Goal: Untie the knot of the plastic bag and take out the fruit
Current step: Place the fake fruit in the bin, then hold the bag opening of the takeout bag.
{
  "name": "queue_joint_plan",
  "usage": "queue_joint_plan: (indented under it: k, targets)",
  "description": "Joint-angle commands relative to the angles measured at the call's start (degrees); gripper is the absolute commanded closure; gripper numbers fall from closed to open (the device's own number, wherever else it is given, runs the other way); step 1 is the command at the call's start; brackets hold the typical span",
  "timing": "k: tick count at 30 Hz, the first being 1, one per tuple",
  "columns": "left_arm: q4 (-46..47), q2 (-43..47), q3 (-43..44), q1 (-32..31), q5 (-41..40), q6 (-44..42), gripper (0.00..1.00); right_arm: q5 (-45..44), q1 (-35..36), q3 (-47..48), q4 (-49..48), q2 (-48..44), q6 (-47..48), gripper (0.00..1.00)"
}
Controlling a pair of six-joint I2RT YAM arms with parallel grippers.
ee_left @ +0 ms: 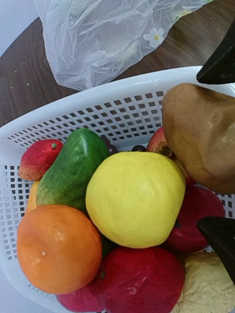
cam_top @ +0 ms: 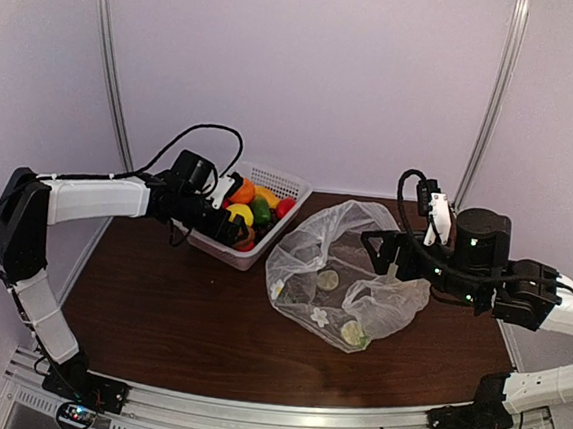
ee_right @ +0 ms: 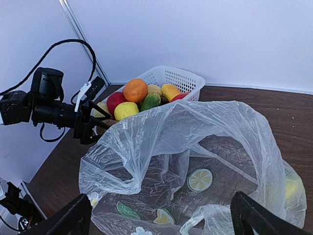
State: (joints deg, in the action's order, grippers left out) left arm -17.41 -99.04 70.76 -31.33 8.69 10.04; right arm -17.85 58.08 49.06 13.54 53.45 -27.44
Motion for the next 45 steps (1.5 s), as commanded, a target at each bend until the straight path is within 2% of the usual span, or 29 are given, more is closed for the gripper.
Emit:
queue_joint_plan:
  k: [1,9,16,25,31,36,40,45]
  targets:
    - [2.53,3.54,-1.19,0.39,-2.35,-0.01,0.04,-0.03,-0.43,-0.63,0.34,-0.64,-0.69,0.0]
    - [4.15,7.16,-2.93,0.39,-2.29,-0.77,0.04,-0.11,-0.41,-0.39,1.16,-0.83,-0.85,0.0]
    - [9.86,13.79,-6.89,0.35,1.36,-2.01,0.04,-3.34,-0.43,-0.48,6.05,-2.84,-1.73,0.0]
    - [11.74,18.02,-7.6,-2.23,8.04,-3.7,0.05,-9.38,-2.36,0.37,14.16,-3.91,-3.01,0.0]
    - [13.45,17.61,-2.59,-8.77,14.41,0.75,0.05,-3.22,-10.07,-1.67,14.49,-2.32,-3.97,0.0]
    - [12.63,13.1,4.12,-14.74,15.65,1.39,0.04,2.55,-15.03,-5.35,10.83,-0.89,-4.44,0.0]
    - [11.89,9.67,5.37,-15.25,14.62,1.52,0.04,6.79,-18.14,-7.49,7.94,0.27,-4.3,0.04]
    - [10.97,6.61,5.65,-15.42,15.87,0.67,0.04,7.96,-19.46,-8.87,6.54,2.53,-4.16,0.11]
